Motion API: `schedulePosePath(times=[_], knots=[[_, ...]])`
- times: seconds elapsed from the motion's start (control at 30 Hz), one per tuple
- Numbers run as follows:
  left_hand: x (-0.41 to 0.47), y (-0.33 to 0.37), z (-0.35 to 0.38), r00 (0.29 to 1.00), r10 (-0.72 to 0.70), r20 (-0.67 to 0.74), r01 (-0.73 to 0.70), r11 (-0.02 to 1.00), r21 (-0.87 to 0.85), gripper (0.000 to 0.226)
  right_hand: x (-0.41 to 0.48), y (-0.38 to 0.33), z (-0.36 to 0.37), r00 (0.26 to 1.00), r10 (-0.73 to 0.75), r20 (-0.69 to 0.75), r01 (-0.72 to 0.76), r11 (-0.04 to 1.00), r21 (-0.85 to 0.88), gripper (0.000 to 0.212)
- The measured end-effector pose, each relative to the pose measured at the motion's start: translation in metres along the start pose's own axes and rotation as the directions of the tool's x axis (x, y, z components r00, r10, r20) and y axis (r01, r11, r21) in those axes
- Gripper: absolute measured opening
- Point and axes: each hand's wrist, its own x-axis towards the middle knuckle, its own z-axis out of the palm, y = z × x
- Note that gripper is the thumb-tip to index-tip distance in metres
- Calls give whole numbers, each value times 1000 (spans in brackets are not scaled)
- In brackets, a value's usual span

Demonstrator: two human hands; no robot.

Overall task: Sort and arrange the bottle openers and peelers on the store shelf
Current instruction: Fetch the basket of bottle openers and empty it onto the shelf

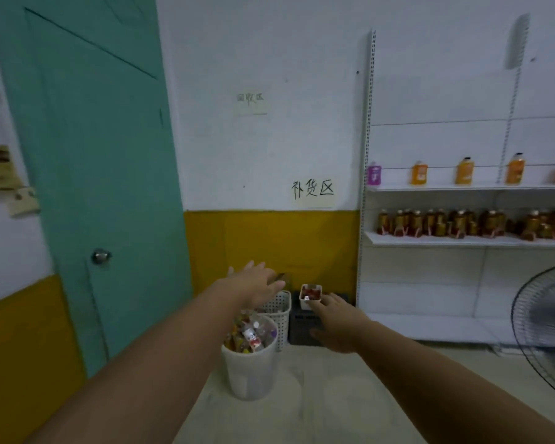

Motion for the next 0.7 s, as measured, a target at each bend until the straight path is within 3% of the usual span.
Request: schedulePosePath(times=[0.13,0.27,0.7], knots=[[92,-20,-6,1000,10,-10,-11,1000,-20,59,75,30,-8,997,43,-60,-41,999,34,58],[171,-21,9,996,78,53,-77,997,-33,60,140,68,3,997,81,-21,-80,997,10,63],[431,-31,-17,996,90,-26,-90,996,-3,58,387,205,16,995,100,1,-100,994,52,63]])
